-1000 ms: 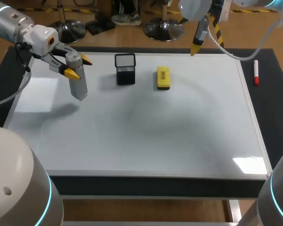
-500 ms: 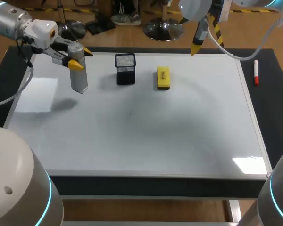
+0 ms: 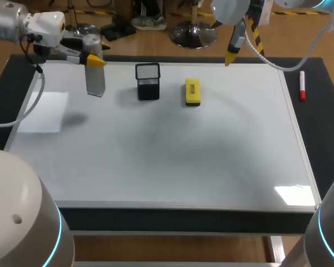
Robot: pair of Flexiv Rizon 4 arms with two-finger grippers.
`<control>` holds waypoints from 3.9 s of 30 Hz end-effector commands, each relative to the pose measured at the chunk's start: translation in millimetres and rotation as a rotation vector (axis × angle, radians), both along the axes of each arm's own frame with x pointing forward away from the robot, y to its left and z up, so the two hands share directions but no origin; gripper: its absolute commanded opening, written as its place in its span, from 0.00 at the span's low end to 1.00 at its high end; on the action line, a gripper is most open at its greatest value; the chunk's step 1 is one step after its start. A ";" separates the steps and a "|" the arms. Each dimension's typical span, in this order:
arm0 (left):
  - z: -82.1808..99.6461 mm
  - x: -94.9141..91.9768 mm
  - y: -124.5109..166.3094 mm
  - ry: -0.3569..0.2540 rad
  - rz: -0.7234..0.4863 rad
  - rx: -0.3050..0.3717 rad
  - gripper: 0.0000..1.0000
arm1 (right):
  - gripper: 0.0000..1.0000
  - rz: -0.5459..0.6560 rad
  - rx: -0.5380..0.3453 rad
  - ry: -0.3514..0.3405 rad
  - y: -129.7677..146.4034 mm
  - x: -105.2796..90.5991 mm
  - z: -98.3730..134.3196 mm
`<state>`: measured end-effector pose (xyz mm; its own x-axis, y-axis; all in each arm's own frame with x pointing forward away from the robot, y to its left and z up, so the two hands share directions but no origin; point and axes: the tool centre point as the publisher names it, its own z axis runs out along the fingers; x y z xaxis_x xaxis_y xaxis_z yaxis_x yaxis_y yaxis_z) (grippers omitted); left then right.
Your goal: Pick up the inspection probe, press it on each red-marked spot on the whiteboard one by one, put down the probe, pick up the eraser, and wipe off all the red marks.
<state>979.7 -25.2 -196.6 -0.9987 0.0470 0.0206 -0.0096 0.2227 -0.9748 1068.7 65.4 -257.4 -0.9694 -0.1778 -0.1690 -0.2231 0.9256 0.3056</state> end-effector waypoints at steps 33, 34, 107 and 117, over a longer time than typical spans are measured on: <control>57.7 52.7 -83.4 -0.058 0.144 -0.105 0.00 | 1.00 0.001 -0.004 0.002 -0.1 0.9 0.5; 58.4 53.8 -85.3 -0.059 0.152 -0.108 0.00 | 1.00 0.001 -0.004 0.002 -0.1 0.9 0.5; -25.5 88.4 -137.8 -0.028 0.235 -0.132 0.00 | 1.00 0.001 -0.004 0.002 -0.1 0.9 0.5; -41.8 90.9 -138.9 -0.002 0.239 -0.124 0.00 | 1.00 0.001 -0.004 0.002 -0.1 0.9 0.5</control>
<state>1067.2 -162.2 -234.9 -0.9809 -0.1927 0.0265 -0.0461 0.0976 -0.9942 1068.9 65.4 -257.8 -0.9694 -0.1777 -0.1694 -0.2233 0.9251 0.3073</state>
